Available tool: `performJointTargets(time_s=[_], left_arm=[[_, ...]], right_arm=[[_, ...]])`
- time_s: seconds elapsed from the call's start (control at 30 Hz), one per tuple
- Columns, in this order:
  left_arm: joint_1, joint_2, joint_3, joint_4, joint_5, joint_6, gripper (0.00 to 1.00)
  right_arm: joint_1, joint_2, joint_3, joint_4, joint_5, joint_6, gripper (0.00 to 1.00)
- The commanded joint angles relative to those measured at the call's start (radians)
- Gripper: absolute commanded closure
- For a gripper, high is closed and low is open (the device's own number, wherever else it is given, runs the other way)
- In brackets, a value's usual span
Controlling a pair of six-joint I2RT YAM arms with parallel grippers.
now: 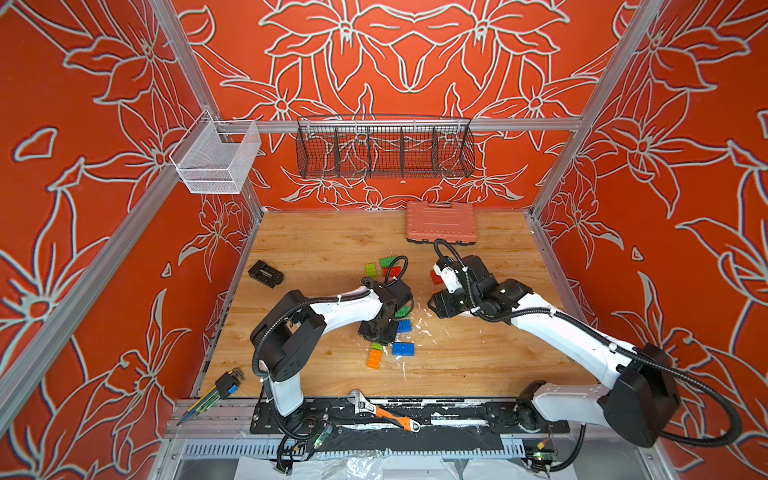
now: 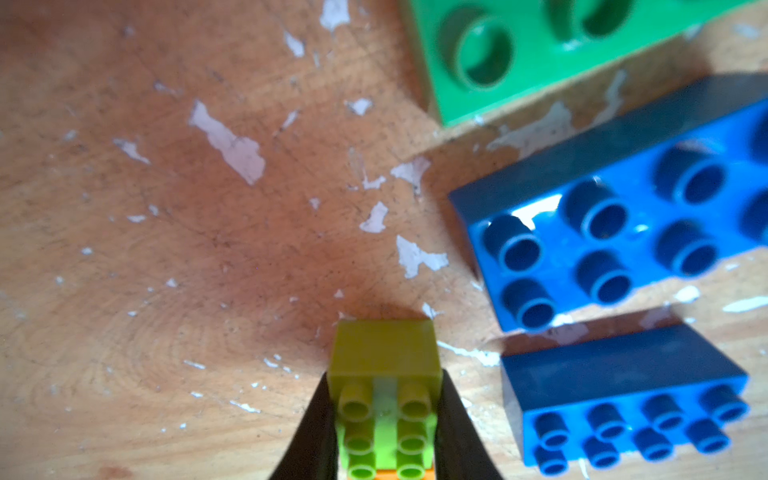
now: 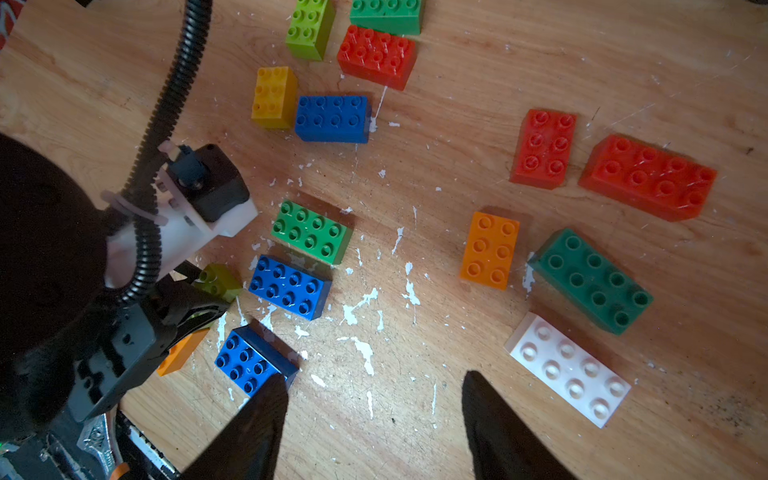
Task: Assemble a rectangle with lego
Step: Place the lego brick at the center of the board.
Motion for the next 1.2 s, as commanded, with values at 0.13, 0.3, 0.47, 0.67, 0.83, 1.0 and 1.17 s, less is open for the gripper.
performJointTargets(time_s=[0.13,0.3,0.47,0.67,0.83,1.0,1.17], left_arm=[[-0.016,0.034,-0.029,-0.001,0.025,0.011,0.85],[-0.017,0.033,-0.027,-0.001,0.023,0.011,0.8],[-0.017,0.025,-0.029,0.0,0.023,0.01,0.74],[-0.017,0.023,-0.028,0.002,0.026,0.008,0.65],[-0.017,0.018,-0.028,-0.001,0.022,0.005,0.59],[-0.017,0.014,-0.028,-0.009,0.0,-0.001,0.59],[-0.017,0.006,-0.032,-0.009,-0.009,-0.012,0.6]], right_arm=[[0.01,0.011,0.004,0.001,0.004,0.007,0.3],[0.012,0.016,0.009,-0.001,0.003,0.005,0.3],[0.014,0.015,0.011,-0.006,0.008,0.003,0.3],[0.015,0.018,0.013,-0.004,0.009,0.003,0.29],[0.018,0.016,0.014,-0.004,0.019,0.004,0.27],[0.019,0.017,0.014,-0.006,0.017,0.003,0.27],[0.019,0.023,0.017,-0.006,0.014,0.003,0.27]])
